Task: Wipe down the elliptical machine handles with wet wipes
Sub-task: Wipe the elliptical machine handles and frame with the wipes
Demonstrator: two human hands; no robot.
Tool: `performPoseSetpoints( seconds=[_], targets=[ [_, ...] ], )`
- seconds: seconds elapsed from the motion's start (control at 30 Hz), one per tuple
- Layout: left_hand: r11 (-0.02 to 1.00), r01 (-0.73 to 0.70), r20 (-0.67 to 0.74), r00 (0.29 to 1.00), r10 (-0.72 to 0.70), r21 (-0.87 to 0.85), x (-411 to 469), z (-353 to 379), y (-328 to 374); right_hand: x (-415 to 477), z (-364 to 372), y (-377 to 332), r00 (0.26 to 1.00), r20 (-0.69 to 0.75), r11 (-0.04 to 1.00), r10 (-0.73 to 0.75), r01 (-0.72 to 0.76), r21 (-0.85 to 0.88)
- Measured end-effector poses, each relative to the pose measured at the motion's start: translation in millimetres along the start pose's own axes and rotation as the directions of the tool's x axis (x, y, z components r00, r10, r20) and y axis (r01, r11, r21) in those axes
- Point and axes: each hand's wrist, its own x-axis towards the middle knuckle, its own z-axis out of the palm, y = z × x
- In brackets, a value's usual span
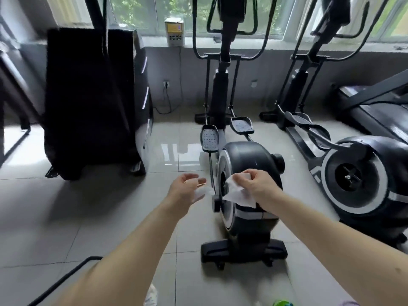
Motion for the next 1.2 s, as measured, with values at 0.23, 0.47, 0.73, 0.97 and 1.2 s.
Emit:
performPoseSetpoints(
  seconds=[0.23, 0.47, 0.73, 0.97, 1.2],
  targets=[
    [0.989, 0.135, 0.128, 0.984, -0.126, -0.068, 152.6, -96.7, 140.5, 139.0, 118.1, -119.5, 0.987, 0.101, 0.952, 0.123, -0.146, 0.268],
    [0.839, -0.227, 0.398, 0.917, 0.014, 0.495, 205.0, -139.2, 284.5, 246.7, 174.9, -207.0, 0.965, 0.263, 0.938, 0.008, -0.098, 0.332],
    [0.761, -0.314, 0.458, 0.888, 0.026, 0.567, 338.7, -154.8, 336.8, 390.4, 211.0, -250.1, 0.975, 0.203, 0.931, -0.092, 0.012, 0.365],
    [0.752, -0.347, 0.376, 0.916, 0.143, 0.56, 505.3, -123.7, 386.2, 572.6, 186.1, -259.8, 0.95, 0.301, 0.942, -0.085, -0.022, 0.335],
    [0.721, -0.345, 0.274, 0.936, 0.22, 0.601, 666.0, -64.4, 467.2, 755.4, 139.5, -293.0, 0.957, 0.285, 0.913, -0.062, -0.062, 0.404]
  ],
)
